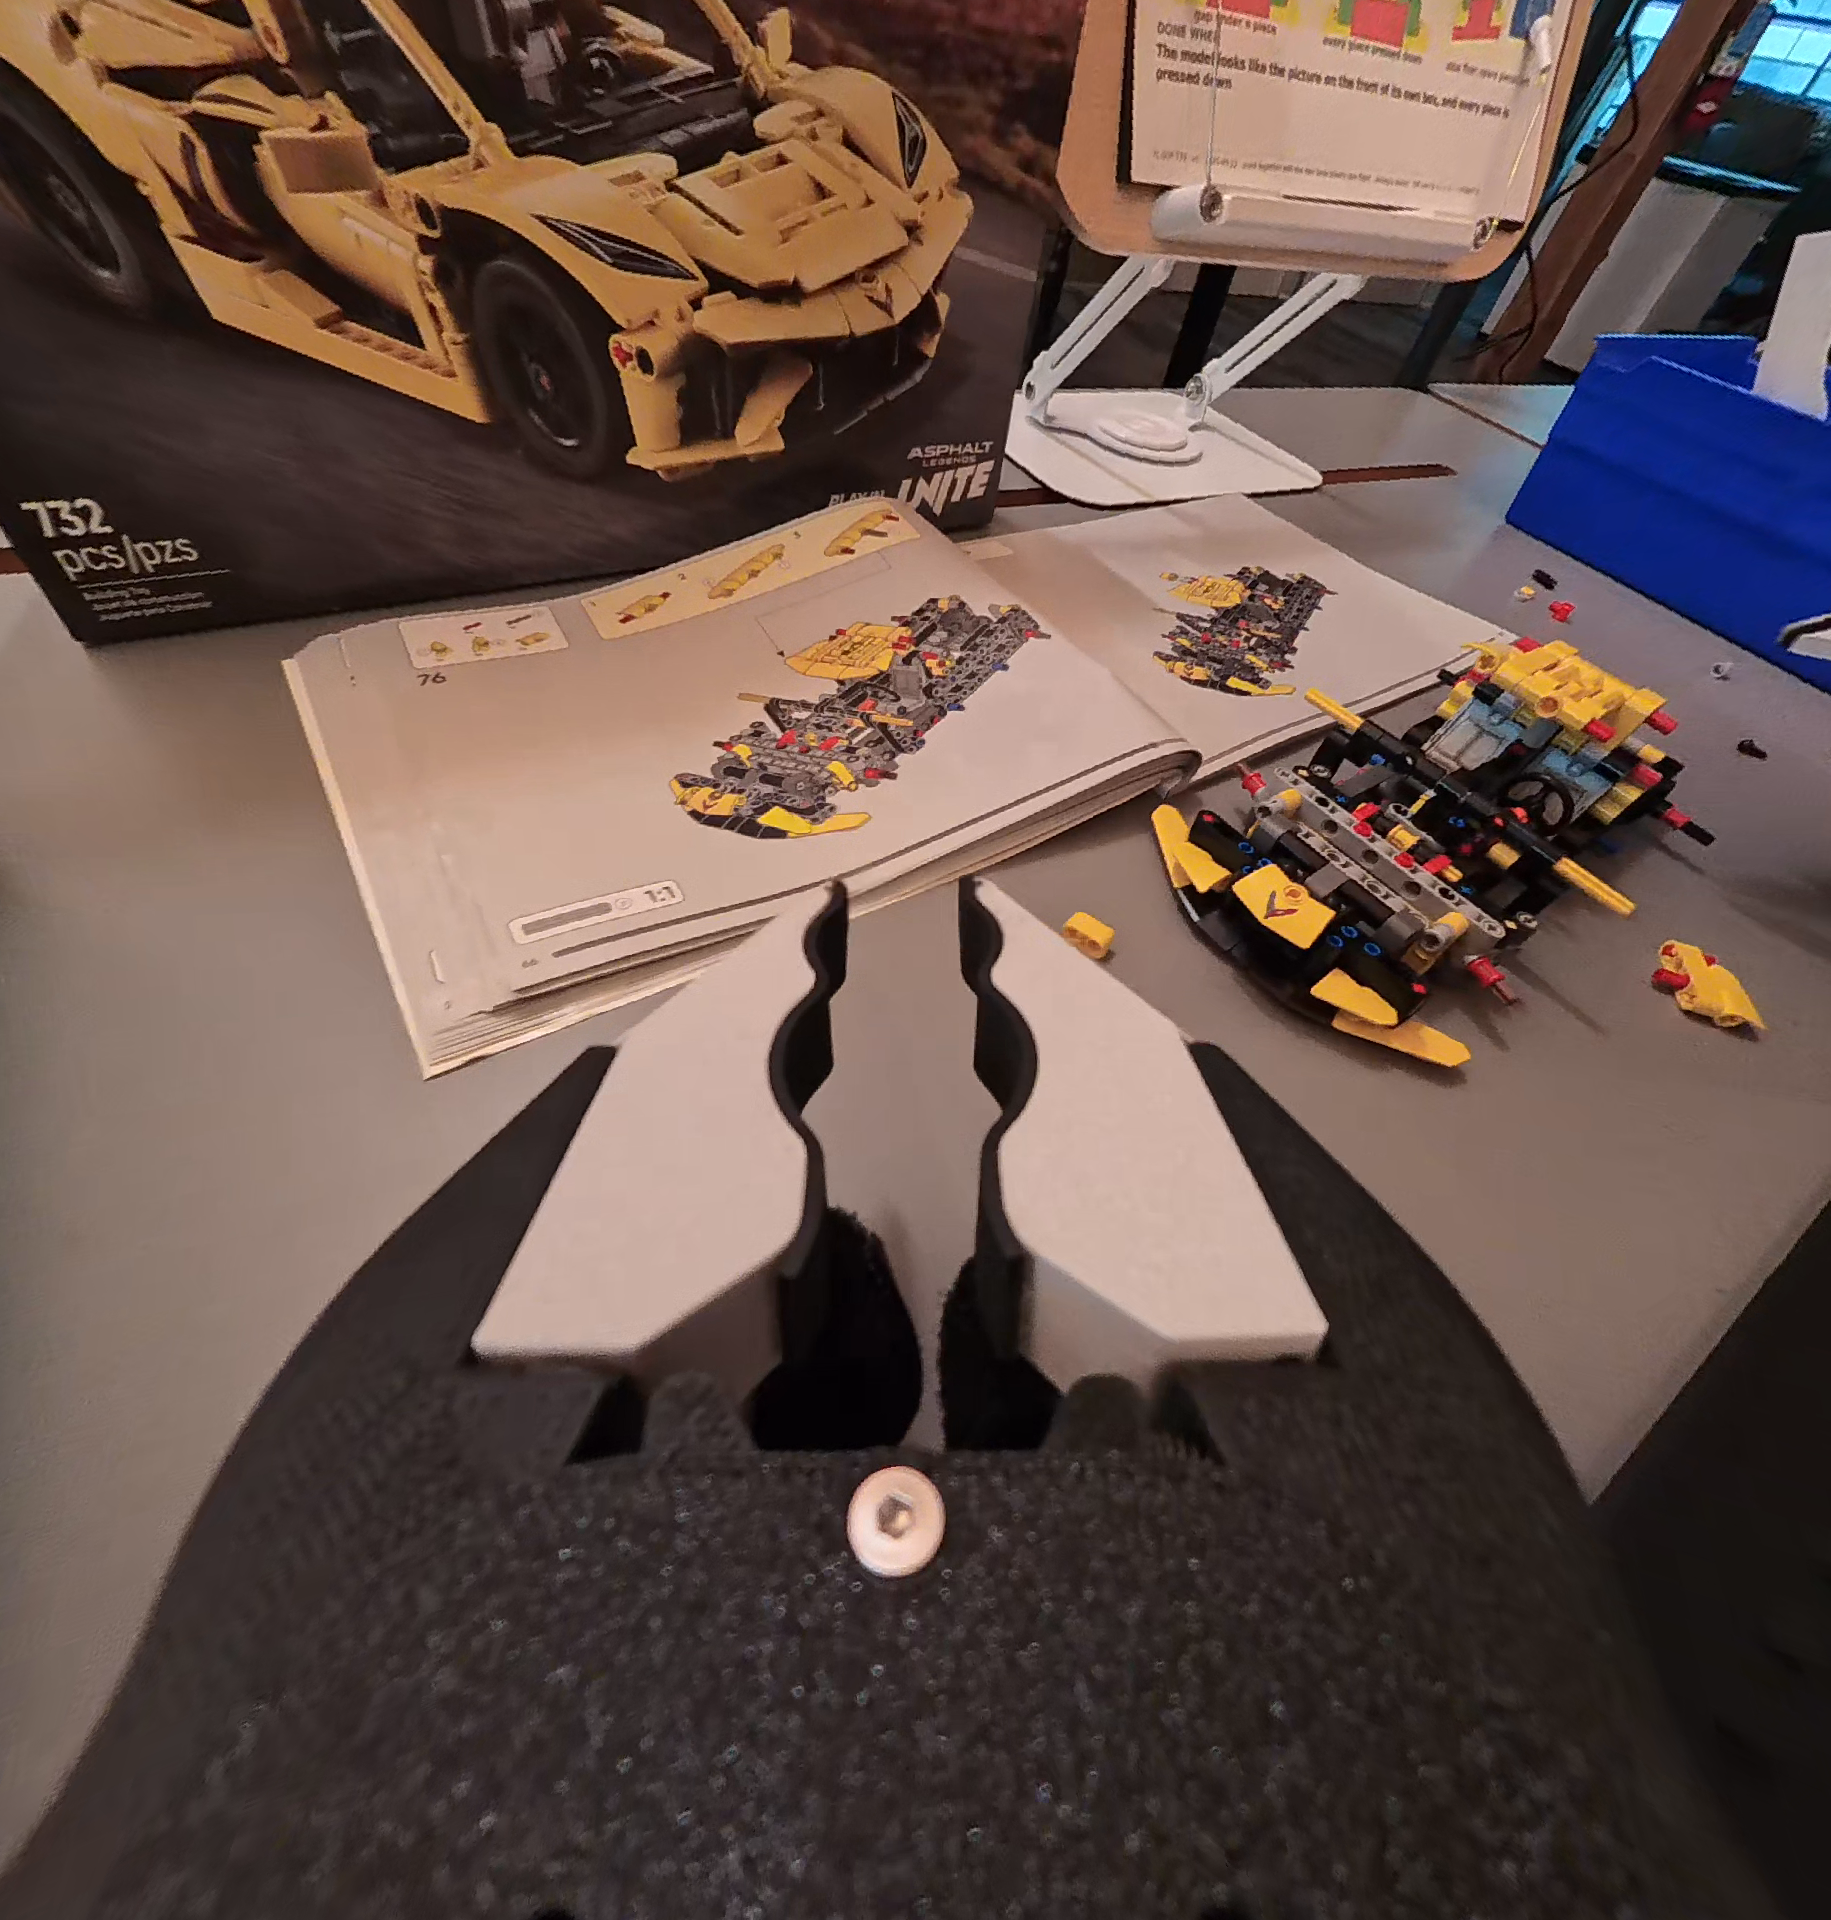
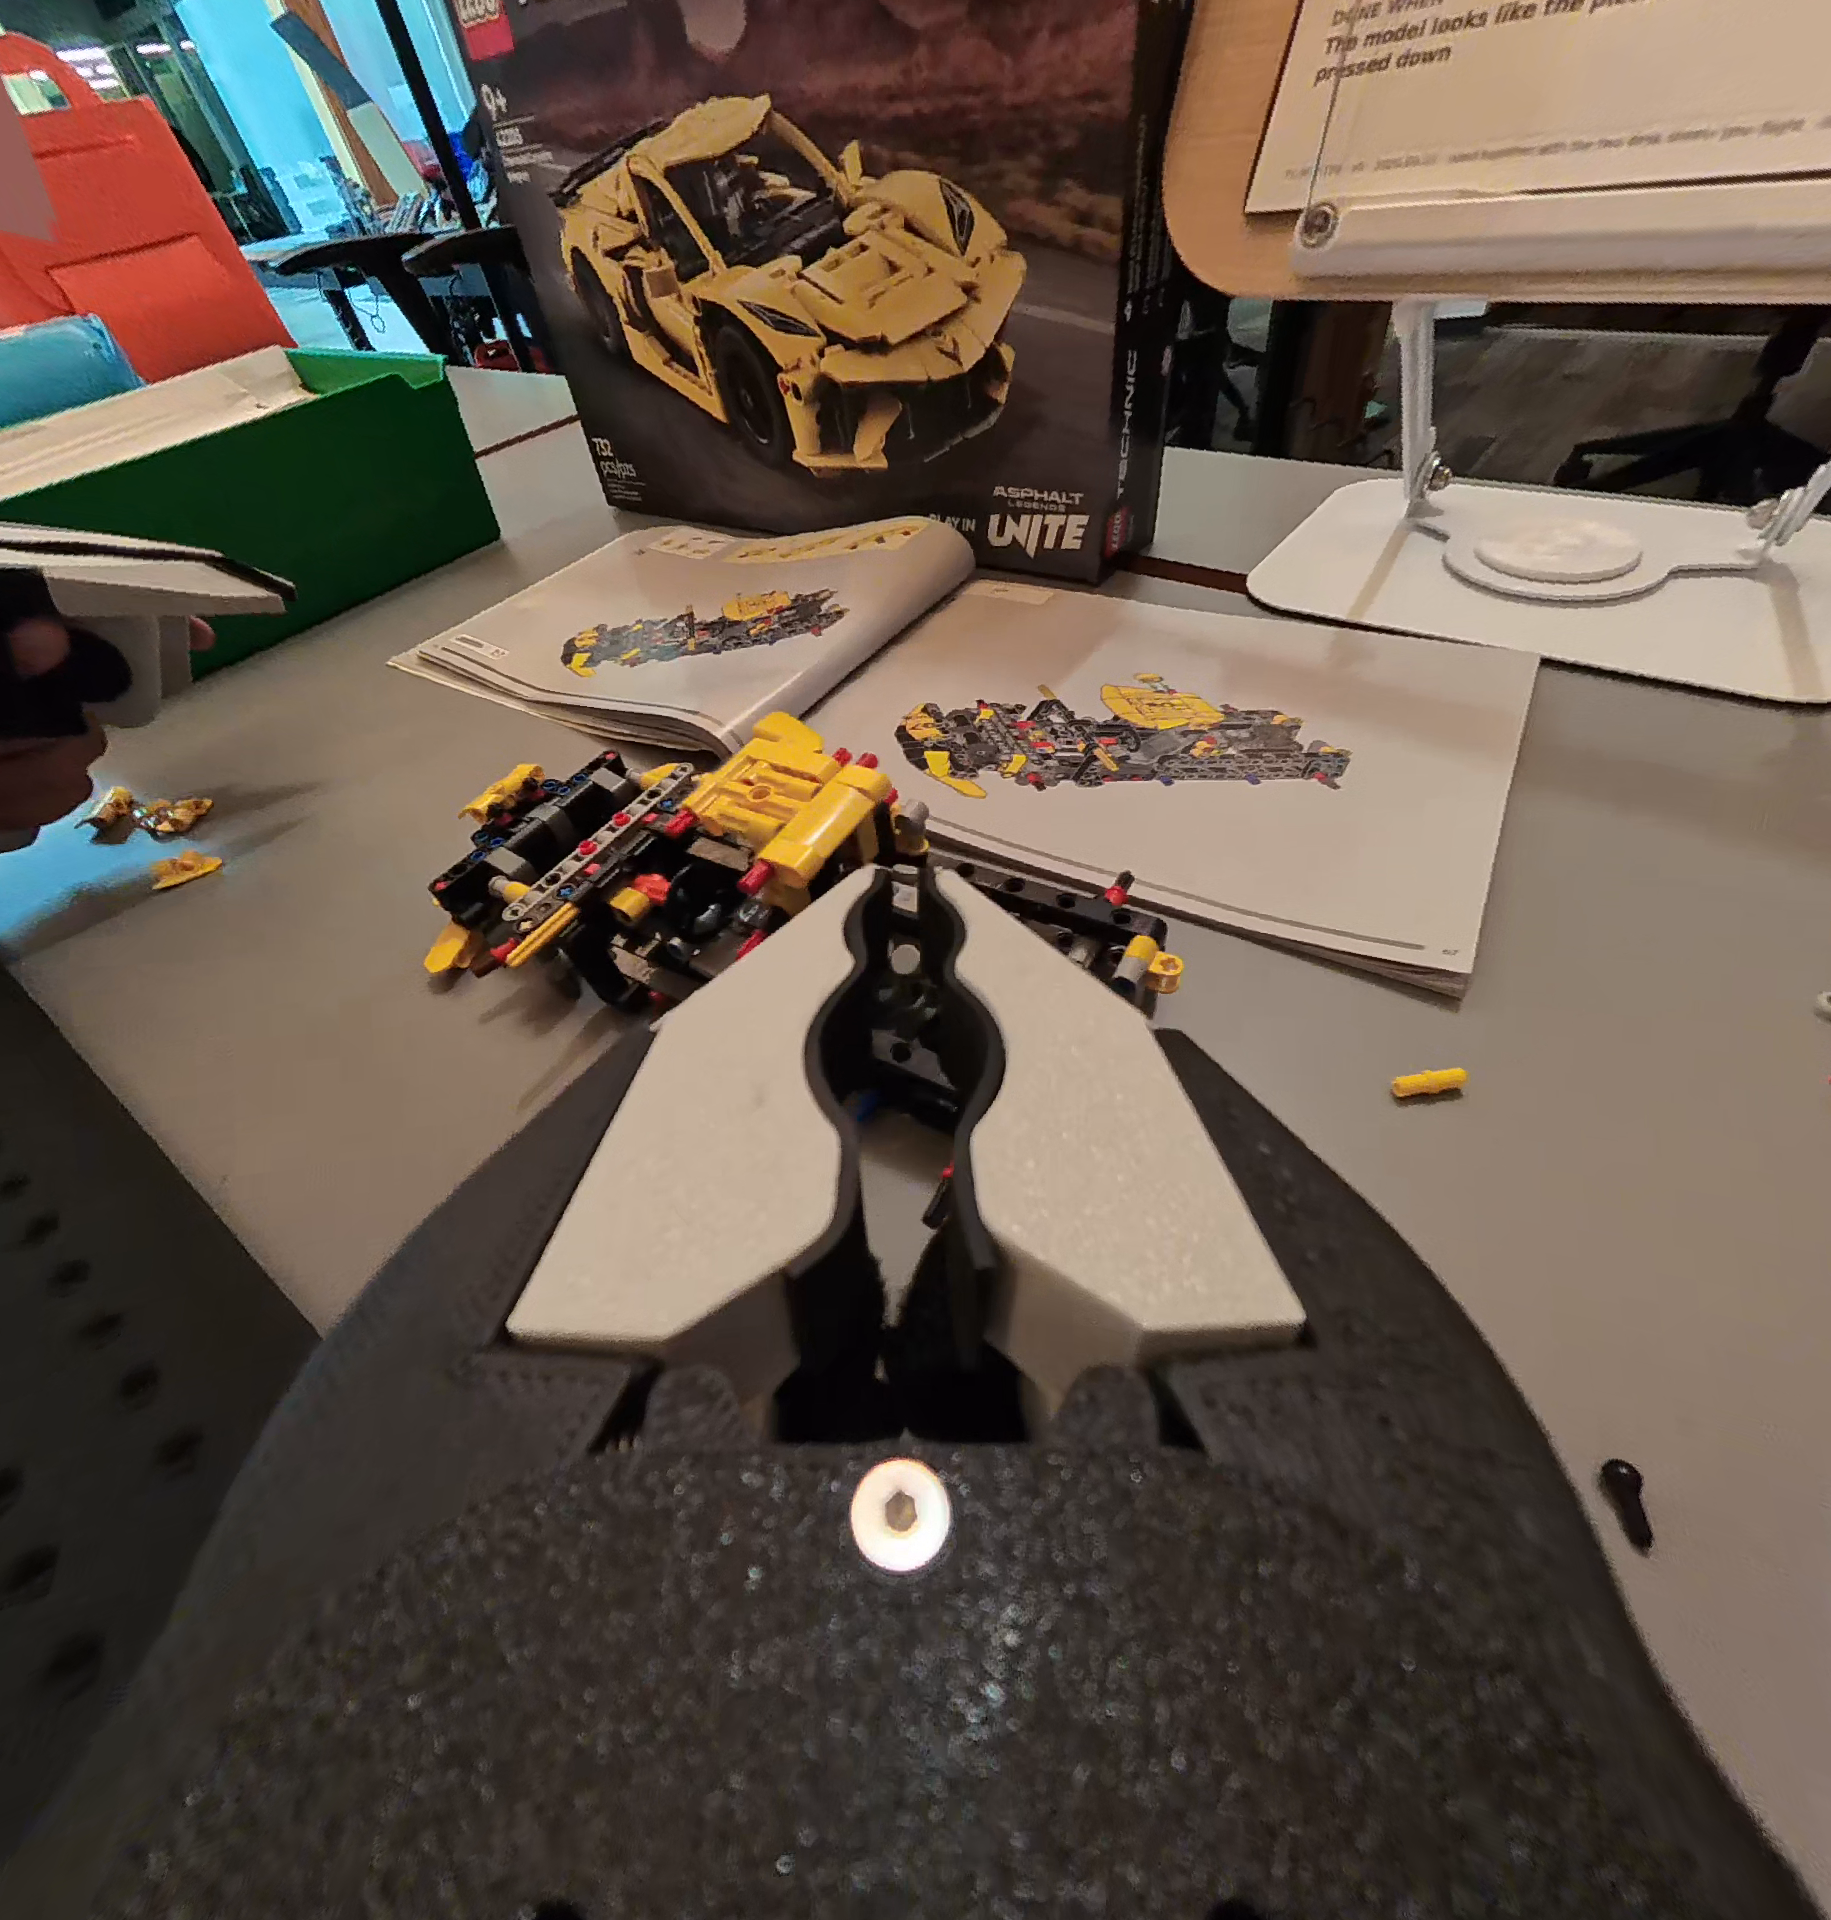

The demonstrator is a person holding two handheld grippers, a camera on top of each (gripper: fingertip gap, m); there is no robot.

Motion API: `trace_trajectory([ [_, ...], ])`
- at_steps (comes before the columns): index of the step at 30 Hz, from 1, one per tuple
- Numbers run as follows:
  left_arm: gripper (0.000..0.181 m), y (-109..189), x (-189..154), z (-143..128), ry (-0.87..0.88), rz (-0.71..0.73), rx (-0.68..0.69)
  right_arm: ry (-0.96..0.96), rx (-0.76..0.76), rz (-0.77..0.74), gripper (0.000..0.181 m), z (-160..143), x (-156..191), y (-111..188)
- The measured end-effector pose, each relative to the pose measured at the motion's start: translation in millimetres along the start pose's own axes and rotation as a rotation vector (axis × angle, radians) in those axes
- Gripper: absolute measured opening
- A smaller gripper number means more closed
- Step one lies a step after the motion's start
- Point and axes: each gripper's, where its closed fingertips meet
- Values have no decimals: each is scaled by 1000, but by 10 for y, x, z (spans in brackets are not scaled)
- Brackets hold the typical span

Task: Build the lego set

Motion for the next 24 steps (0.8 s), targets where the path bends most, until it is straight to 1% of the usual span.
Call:
trace_trajectory([
  [2,21,59,77,29,53,17,13,2,-3,2,3,5,6,4],
  [4,24,183,126,-50,110,12,130,-2,-8,6,3,13,9,11],
  [6,27,372,144,-143,48,13,262,-5,-27,13,3,37,20,34],
  [8,28,586,227,-93,-36,94,267,-10,-49,14,3,67,19,56],
  [9,27,682,209,-92,-58,99,272,-18,-49,19,3,69,22,58],
  [11,28,851,128,-273,-64,58,383,-27,-44,31,3,62,32,54],
  [13,28,998,155,-506,-111,60,498,-18,-45,32,3,64,45,55],
  [16,28,1172,232,-759,-213,61,601,-2,-38,34,3,53,65,49],
  [17,28,1215,270,-802,-238,67,619,1,-35,35,3,48,69,46],
  [19,29,1229,311,-818,-261,74,611,3,-30,37,3,40,75,42],
  [23,31,1146,192,-836,-232,-17,574,1,-19,40,3,24,76,30],
  [24,31,1124,210,-861,-231,-17,579,0,-16,40,3,20,78,27],
])
Point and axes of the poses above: each gripper's, where its closed fingertips meet, y back along the fingers, z out of its top, x = y × z across the jaws, and after that the axes turned 4 degrees about -x, right-handed
